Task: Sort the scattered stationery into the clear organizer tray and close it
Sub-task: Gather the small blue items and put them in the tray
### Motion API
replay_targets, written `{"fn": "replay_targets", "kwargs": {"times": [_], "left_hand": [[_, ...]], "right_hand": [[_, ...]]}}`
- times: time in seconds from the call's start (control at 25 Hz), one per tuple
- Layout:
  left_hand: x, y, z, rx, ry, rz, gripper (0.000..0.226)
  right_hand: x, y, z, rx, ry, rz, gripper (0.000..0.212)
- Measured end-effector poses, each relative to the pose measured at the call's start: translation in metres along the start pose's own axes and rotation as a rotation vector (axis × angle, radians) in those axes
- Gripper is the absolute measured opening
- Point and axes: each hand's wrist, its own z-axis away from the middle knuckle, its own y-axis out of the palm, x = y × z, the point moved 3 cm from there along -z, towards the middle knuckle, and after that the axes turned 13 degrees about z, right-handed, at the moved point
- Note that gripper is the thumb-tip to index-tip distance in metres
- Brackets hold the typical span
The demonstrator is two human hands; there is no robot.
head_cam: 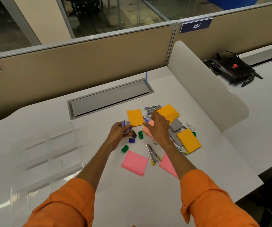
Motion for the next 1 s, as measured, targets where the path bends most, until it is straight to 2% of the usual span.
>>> {"fn": "replay_targets", "kwargs": {"times": [0.08,0.16,0.44,0.72,1.0], "left_hand": [[-0.002,-0.007,-0.005,-0.038,0.009,-0.003,0.034],[-0.002,-0.012,-0.008,-0.076,0.014,-0.001,0.036],[0.006,-0.036,-0.018,-0.222,0.026,0.136,0.034],[0.005,-0.047,-0.023,-0.258,0.044,0.207,0.030],[0.010,-0.044,-0.027,-0.245,0.023,0.218,0.029]], "right_hand": [[-0.011,0.003,-0.017,0.005,0.037,0.040,0.037],[-0.015,0.011,-0.031,0.057,0.043,0.071,0.032],[-0.009,0.037,-0.047,0.079,0.012,0.182,0.038],[-0.006,0.051,-0.050,0.098,0.029,0.339,0.041],[-0.002,0.050,-0.045,0.044,0.088,0.198,0.039]]}}
